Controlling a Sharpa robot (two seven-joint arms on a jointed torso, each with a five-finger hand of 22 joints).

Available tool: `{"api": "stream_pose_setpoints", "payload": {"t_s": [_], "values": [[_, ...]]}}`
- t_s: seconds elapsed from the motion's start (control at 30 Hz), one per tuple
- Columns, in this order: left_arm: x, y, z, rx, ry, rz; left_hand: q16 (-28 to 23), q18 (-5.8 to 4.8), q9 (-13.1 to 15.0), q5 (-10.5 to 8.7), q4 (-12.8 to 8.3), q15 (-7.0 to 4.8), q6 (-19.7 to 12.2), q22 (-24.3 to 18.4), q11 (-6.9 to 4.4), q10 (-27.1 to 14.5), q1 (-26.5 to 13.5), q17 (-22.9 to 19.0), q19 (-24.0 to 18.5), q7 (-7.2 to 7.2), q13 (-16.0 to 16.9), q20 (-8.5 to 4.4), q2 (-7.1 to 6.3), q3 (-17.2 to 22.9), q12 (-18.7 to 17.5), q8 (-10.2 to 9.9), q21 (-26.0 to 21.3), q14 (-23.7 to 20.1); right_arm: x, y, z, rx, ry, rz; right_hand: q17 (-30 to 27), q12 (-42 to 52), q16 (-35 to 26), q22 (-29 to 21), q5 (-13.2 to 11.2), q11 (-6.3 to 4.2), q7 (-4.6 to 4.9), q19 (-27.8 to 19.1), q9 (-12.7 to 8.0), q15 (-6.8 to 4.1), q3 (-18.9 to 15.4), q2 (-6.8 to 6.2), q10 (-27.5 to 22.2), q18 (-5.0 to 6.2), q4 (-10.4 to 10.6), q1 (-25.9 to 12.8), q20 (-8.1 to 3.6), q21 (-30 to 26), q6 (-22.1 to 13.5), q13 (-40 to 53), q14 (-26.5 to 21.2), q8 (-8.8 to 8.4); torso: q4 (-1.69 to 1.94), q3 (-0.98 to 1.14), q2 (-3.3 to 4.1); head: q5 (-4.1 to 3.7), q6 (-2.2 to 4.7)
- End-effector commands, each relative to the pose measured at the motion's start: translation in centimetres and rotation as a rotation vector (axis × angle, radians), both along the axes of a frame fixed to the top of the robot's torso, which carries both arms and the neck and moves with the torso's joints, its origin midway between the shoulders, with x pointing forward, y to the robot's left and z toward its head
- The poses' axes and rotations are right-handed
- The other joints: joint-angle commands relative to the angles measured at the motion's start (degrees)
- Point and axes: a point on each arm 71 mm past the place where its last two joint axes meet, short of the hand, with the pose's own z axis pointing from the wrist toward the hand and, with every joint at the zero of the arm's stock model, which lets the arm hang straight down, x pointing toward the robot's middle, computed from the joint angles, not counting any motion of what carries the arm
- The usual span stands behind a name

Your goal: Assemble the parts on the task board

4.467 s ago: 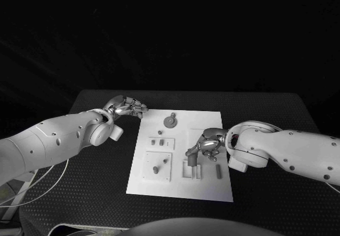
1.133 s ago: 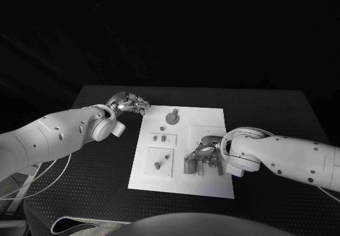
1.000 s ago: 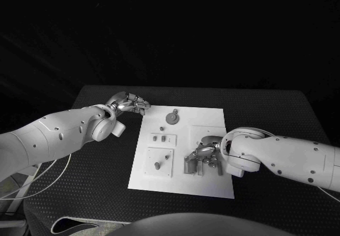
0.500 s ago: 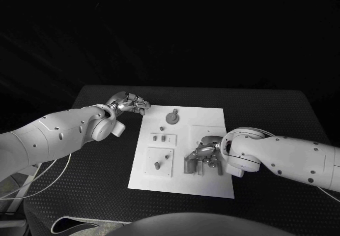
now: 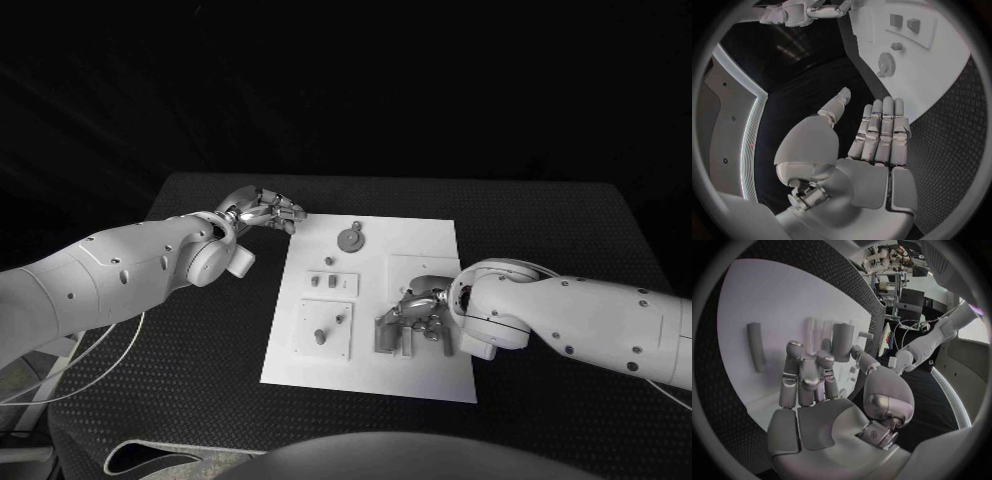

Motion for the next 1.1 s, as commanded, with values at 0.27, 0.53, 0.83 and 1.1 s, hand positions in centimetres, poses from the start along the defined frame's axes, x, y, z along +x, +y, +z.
{"api": "stream_pose_setpoints", "payload": {"t_s": [0.27,0.53,0.83,1.1], "values": [[-0.02,-0.21,0.04,-0.012,0.003,-0.011,-0.37,0.95,-0.12,0.09,0.01,0.40,-0.59,-0.11,0.03,-0.56,-0.45,0.13,-0.38,0.00,-0.08,-0.09,-0.09,-0.32,-0.05,0.23,0.08,-0.01,-0.13,0.22,-0.04,0.007,0.001,0.010,-0.38,-0.41,-0.45,0.98,0.18,0.06,0.26,-0.05,0.25,-0.23,0.81,-2.05,-0.58,0.49,1.93,0.15,-0.19,0.19,-0.40,-0.13,-0.26,-0.36,0.01,-0.01,0.01,-0.02,-0.08],[-0.02,-0.24,0.03,-0.012,0.005,-0.013,-0.46,0.94,-0.17,0.09,0.05,0.44,-0.72,-0.16,0.08,-0.67,-0.55,0.19,-0.46,0.06,-0.12,-0.05,-0.15,-0.42,-0.08,0.16,0.06,-0.08,-0.15,0.26,-0.03,0.009,0.001,0.012,-0.66,-0.44,-0.51,0.99,0.19,0.14,0.34,-0.07,0.40,-0.16,1.21,-2.86,-0.72,0.49,2.93,0.36,-0.17,0.19,-0.62,-0.15,-0.47,-0.44,0.00,-0.01,0.01,-0.03,-0.11],[-0.02,-0.22,0.01,-0.012,0.006,-0.013,-0.51,0.94,-0.17,0.10,0.06,0.45,-0.71,-0.19,0.09,-0.71,-0.57,0.22,-0.49,0.06,-0.13,-0.04,-0.11,-0.44,-0.08,0.17,0.06,-0.11,0.02,0.27,0.10,0.030,-0.020,-0.001,-0.07,-0.19,-0.17,1.20,0.18,0.14,0.34,-0.31,0.80,-0.10,0.05,3.34,-0.66,0.49,1.14,1.58,-0.09,0.47,-0.56,-0.04,-0.12,-0.28,0.00,0.00,-0.01,-0.06,-0.11],[-0.03,-0.23,-0.01,-0.011,0.009,-0.015,-0.53,0.94,-0.17,0.10,0.06,0.46,-0.69,-0.20,0.10,-0.73,-0.58,0.24,-0.51,0.06,-0.14,-0.03,-0.08,-0.45,-0.08,0.18,0.06,-0.12,-0.09,0.39,0.11,0.045,-0.011,0.011,0.25,0.05,0.08,1.19,0.17,0.07,0.25,-0.82,1.11,-0.06,-1.74,10.91,-0.51,0.49,-3.06,1.02,0.15,0.79,-0.27,0.00,0.02,-0.20,0.02,-0.02,-0.01,-0.07,-0.14]]}}
